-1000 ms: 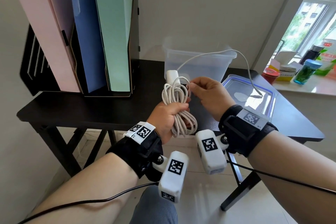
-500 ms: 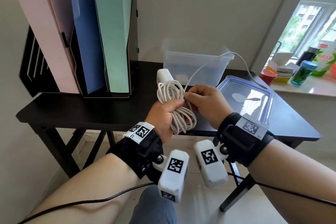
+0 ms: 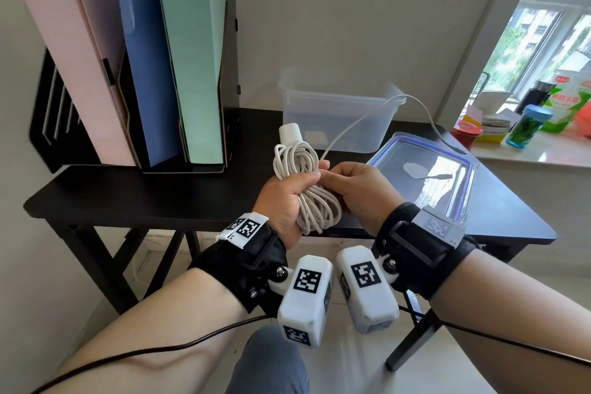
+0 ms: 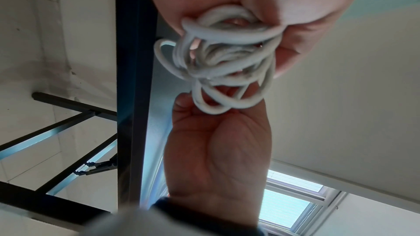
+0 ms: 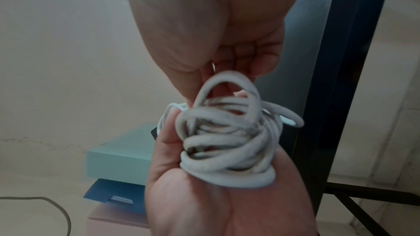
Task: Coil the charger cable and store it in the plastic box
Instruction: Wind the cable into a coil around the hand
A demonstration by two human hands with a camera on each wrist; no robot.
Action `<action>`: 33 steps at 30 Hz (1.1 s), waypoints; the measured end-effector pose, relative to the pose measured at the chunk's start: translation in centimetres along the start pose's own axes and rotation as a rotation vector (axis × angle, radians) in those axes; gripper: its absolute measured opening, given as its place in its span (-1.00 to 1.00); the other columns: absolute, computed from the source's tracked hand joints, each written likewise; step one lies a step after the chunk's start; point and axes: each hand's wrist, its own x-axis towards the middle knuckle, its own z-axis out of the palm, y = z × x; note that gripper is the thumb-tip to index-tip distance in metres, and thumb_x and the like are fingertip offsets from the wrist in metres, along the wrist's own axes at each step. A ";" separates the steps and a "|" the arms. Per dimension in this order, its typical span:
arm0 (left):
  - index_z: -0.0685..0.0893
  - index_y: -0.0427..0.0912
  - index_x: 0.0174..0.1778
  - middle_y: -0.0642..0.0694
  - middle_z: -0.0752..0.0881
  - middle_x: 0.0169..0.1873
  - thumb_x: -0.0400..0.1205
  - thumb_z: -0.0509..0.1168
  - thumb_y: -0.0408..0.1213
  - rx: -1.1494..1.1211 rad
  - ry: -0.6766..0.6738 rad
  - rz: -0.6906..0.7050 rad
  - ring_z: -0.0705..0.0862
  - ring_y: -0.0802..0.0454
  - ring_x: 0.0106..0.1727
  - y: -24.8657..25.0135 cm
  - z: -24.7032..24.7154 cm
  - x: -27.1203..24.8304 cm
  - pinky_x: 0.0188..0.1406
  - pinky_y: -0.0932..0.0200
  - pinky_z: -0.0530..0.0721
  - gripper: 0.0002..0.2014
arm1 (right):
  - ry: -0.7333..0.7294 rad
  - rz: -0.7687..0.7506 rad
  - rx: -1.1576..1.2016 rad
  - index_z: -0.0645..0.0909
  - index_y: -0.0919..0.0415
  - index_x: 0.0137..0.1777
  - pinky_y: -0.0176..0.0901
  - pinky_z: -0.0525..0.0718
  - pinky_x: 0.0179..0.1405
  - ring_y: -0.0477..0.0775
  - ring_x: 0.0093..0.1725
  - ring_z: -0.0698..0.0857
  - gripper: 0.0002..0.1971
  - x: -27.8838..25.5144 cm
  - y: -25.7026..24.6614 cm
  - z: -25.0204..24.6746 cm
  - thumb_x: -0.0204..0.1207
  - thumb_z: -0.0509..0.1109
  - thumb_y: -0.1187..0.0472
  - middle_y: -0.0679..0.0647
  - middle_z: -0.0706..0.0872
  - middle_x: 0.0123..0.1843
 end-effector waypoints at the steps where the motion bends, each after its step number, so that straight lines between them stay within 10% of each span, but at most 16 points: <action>1: 0.71 -0.25 -0.07 -0.18 0.75 -0.15 0.62 0.15 -0.39 0.002 -0.004 0.006 0.69 -0.12 -0.14 0.0 0.0 0.1 -0.04 -0.08 0.68 -0.79 | -0.012 0.023 0.004 0.59 0.11 -0.45 -0.13 0.68 -0.41 -0.02 -0.51 0.65 -0.71 0.0 0.2 0.1 0.43 0.47 0.00 0.03 0.69 -0.52; 7: 0.81 -0.10 -0.51 -0.09 0.78 -0.33 0.63 0.13 -0.38 -0.035 -0.071 0.001 0.76 0.01 -0.30 0.3 0.3 0.2 -0.10 -0.09 0.71 -0.54 | -0.089 0.066 -0.029 0.71 0.10 -0.29 -0.15 0.58 -0.35 -0.01 -0.42 0.60 -0.59 -0.6 0.8 0.5 0.49 0.28 -0.22 0.06 0.68 -0.41; 15: 0.74 -0.15 -0.71 -0.07 0.76 -0.55 0.68 0.09 -0.29 -0.118 -0.026 0.006 0.74 0.02 -0.41 1.9 1.0 0.4 -0.10 0.02 0.63 -0.39 | -0.112 0.026 0.124 0.70 0.17 -0.33 -0.14 0.47 -0.35 0.04 -0.42 0.62 -0.60 -1.4 1.0 -0.1 0.60 0.14 0.05 0.13 0.74 -0.43; 23: 0.55 -0.21 -0.20 -0.08 0.70 -0.56 0.66 0.13 -0.35 -0.230 0.060 0.073 0.74 -0.05 -0.46 3.1 1.1 0.1 -0.23 0.05 0.72 -0.85 | -0.300 -0.056 -0.130 0.73 0.09 -0.24 -0.25 0.56 -0.08 -0.01 -0.14 0.61 -0.69 -1.5 0.7 -0.7 0.30 0.26 0.49 0.03 0.74 -0.20; 28: 0.55 -0.18 -0.19 -0.07 0.69 -0.55 0.67 0.09 -0.33 -0.253 0.018 0.095 0.74 -0.03 -0.46 4.1 0.8 0.2 -0.44 0.20 0.71 -0.83 | -0.248 -0.098 -0.353 0.70 -0.01 -0.22 -0.10 0.66 0.04 -0.10 -0.20 0.63 -0.89 -1.7 1.1 -0.7 0.45 0.44 0.24 -0.07 0.72 -0.24; 33: 0.55 -0.19 -0.21 -0.09 0.65 -0.49 0.64 0.12 -0.34 -0.246 0.047 0.100 0.71 -0.05 -0.43 3.9 0.2 0.1 -0.51 0.23 0.63 -0.85 | -0.161 -0.199 -0.496 0.67 -0.04 -0.23 -0.40 0.58 -0.20 -0.27 -0.37 0.59 -0.89 -1.9 1.4 -0.6 0.46 0.44 0.20 -0.18 0.67 -0.34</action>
